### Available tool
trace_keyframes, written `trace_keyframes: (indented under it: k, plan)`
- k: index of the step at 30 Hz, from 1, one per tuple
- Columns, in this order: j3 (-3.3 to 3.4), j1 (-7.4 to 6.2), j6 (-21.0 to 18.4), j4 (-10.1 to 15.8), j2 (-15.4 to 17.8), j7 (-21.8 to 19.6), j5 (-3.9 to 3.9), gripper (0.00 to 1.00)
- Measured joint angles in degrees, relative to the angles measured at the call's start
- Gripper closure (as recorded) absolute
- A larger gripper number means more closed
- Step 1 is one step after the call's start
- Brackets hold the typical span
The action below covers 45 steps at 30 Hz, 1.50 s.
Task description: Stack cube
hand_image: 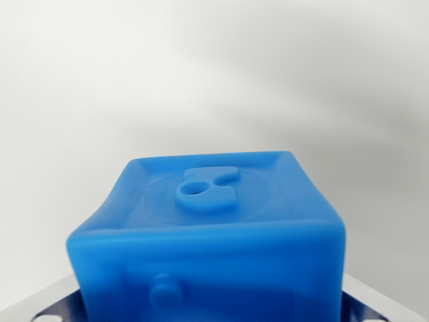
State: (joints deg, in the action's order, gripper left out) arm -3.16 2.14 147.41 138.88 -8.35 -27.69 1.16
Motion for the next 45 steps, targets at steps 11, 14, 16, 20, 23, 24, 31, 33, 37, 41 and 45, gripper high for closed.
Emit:
trace_keyframes:
  k: [11, 14, 16, 20, 23, 24, 31, 33, 37, 41, 45]
  plan:
    - [0.40, 1.85, -1.22, -2.01, -0.79, 3.97, -0.05, 1.00]
    - [0.47, 2.29, -1.48, -2.52, -1.00, 4.89, -0.06, 1.00]
    - [0.54, 2.64, -1.68, -2.89, -1.18, 5.63, -0.07, 1.00]
    - [0.67, 3.27, -2.18, -3.72, -1.54, 6.95, -0.08, 1.00]
    - [0.71, 3.82, -2.52, -4.33, -1.84, 8.04, -0.09, 1.00]
    - [0.74, 4.01, -2.65, -4.55, -1.93, 8.41, -0.09, 1.00]
    - [0.87, 5.07, -3.44, -5.91, -2.51, 10.59, -0.10, 1.00]
    - [0.91, 5.44, -3.64, -6.39, -2.72, 11.31, -0.11, 1.00]
    - [0.99, 6.12, -4.12, -7.32, -3.21, 12.69, -0.11, 1.00]
    - [1.02, 6.77, -4.62, -8.23, -3.64, 14.00, -0.11, 1.00]
    - [1.11, 7.45, -5.14, -9.18, -4.06, 15.36, -0.11, 1.00]
